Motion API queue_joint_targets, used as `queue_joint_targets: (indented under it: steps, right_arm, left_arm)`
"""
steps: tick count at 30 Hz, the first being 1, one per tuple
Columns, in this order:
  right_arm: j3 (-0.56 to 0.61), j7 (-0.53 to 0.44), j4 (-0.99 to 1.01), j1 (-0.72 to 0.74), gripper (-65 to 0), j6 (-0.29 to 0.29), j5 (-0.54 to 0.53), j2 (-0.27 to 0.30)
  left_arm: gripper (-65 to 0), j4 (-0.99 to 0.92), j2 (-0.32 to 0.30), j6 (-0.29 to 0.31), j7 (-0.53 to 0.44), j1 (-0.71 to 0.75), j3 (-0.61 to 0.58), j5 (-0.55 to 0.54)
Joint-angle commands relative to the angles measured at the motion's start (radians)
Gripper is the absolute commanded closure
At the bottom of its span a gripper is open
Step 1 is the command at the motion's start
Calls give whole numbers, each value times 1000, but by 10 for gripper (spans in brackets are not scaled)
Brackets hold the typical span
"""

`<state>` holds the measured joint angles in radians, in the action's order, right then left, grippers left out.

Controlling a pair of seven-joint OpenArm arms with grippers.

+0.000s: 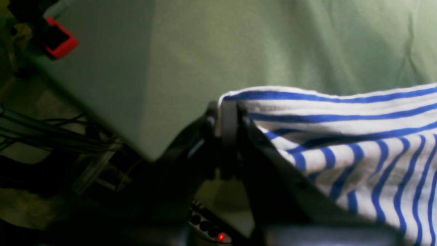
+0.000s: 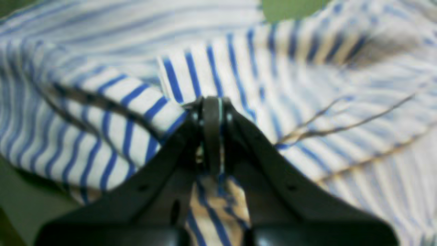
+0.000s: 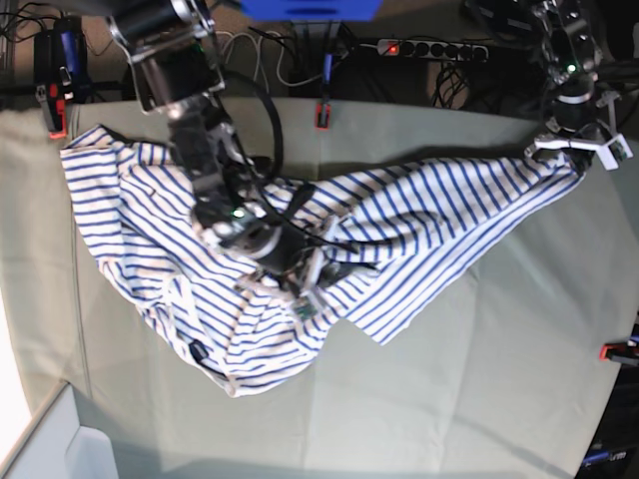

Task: Layout the t-shirt on the table in an organized manner, then fold the t-shirt properly
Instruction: 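Regrasp the shirt with the right gripper at a new edge, then lift and swing the shirt with both grippers, laying it flat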

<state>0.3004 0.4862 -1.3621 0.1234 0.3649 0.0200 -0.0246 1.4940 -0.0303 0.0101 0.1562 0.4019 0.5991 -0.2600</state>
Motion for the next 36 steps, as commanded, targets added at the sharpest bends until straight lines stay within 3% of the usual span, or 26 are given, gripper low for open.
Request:
queue_joint_targets:
  steps: [1, 7, 14, 20, 24, 31, 36]
  right_arm:
    - [-4, -37, -81, 11, 0, -4, -21, -2]
    - [-20, -30, -340, -32, 0, -4, -21, 30]
    - [-208, -34, -458, -28, 0, -2, -25, 25]
    - [-387, -30, -481, 48, 0, 6, -25, 32]
    - [-484, 33, -455, 161, 0, 67, -25, 44]
    - [-580, 173, -415, 440, 0, 136, -25, 81]
    - [-577, 191, -340, 641, 0, 138, -21, 116]
  left_arm:
    - [0, 18, -9, -3, -28, 1, 5, 1]
    - [0, 53, -10, -3, -30, 1, 6, 1]
    - [0, 130, -20, -3, -30, -54, 5, 1]
    - [0, 132, -43, -3, -28, -209, 2, 3]
    - [0, 119, -67, -5, -27, -346, -78, 14]
    - [0, 122, -125, -14, -25, -593, -327, 15]
    - [0, 129, -133, -14, 139, -849, -400, 15]
